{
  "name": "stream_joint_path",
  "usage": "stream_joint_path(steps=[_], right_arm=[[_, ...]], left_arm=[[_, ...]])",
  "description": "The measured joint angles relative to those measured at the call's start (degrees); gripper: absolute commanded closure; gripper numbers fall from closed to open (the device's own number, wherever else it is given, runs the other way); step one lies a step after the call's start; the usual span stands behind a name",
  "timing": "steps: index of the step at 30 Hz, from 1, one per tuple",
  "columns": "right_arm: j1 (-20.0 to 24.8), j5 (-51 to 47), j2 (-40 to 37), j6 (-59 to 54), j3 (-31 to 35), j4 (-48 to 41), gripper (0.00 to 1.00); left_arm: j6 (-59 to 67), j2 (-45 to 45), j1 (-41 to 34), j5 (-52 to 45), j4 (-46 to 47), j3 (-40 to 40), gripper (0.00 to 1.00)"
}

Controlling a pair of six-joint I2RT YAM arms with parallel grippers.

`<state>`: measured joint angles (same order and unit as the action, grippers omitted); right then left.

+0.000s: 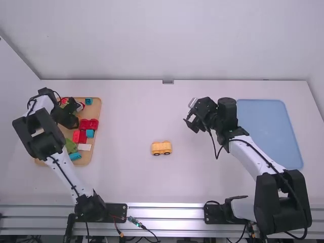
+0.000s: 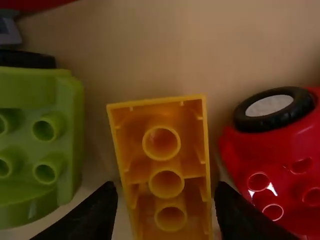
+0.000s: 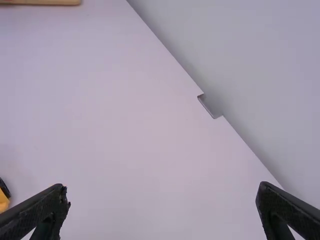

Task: Assemble lego blocks to make yellow taxi

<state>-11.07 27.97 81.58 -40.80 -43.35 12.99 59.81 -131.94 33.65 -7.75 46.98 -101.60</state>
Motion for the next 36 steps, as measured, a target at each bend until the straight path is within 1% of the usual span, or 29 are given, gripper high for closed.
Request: stream_joint_path(steps=[3, 11, 13, 19, 21, 25, 32, 33, 35, 36], right_arm=[[0.0, 0.0, 0.0, 0.0, 0.0, -0.1, 0.01], [0.0, 0.0, 0.0, 0.2, 0.0, -0.1, 0.01], [0.0, 0.0, 0.0, 0.1, 0.0, -0.1, 0.01], [0.0, 0.0, 0.0, 0.2, 0.0, -0.1, 0.01], [0.0, 0.0, 0.0, 0.2, 0.0, -0.1, 0.01], [0.0, 0.0, 0.0, 0.2, 0.0, -0.1, 0.01], [0.0, 0.0, 0.0, 0.2, 0.0, -0.3, 0.01], [0.0, 0.0, 0.0, 0.2, 0.0, -0.3, 0.01], [0.0, 0.0, 0.0, 0.3, 0.0, -0.2, 0.01], [0.0, 0.0, 0.0, 0.9, 0.0, 0.1, 0.01]], left_arm=[[0.0, 0.0, 0.0, -0.5, 0.0, 0.0, 0.55], [0.0, 0.0, 0.0, -3.2, -0.8, 0.0, 0.59], [0.0, 0.0, 0.0, -3.2, -0.6, 0.0, 0.63], [0.0, 0.0, 0.0, -2.6, 0.3, 0.0, 0.61], [-0.2, 0.0, 0.0, -2.6, 0.3, 0.0, 0.64], [-0.2, 0.0, 0.0, -2.6, 0.3, 0.0, 0.72], [-0.2, 0.0, 0.0, -2.6, 0.3, 0.0, 0.75], [-0.2, 0.0, 0.0, -2.5, 0.3, 0.0, 0.79], [-0.2, 0.0, 0.0, -2.4, 0.3, 0.0, 0.82], [-0.3, 0.0, 0.0, -2.3, 0.3, 0.0, 0.85]])
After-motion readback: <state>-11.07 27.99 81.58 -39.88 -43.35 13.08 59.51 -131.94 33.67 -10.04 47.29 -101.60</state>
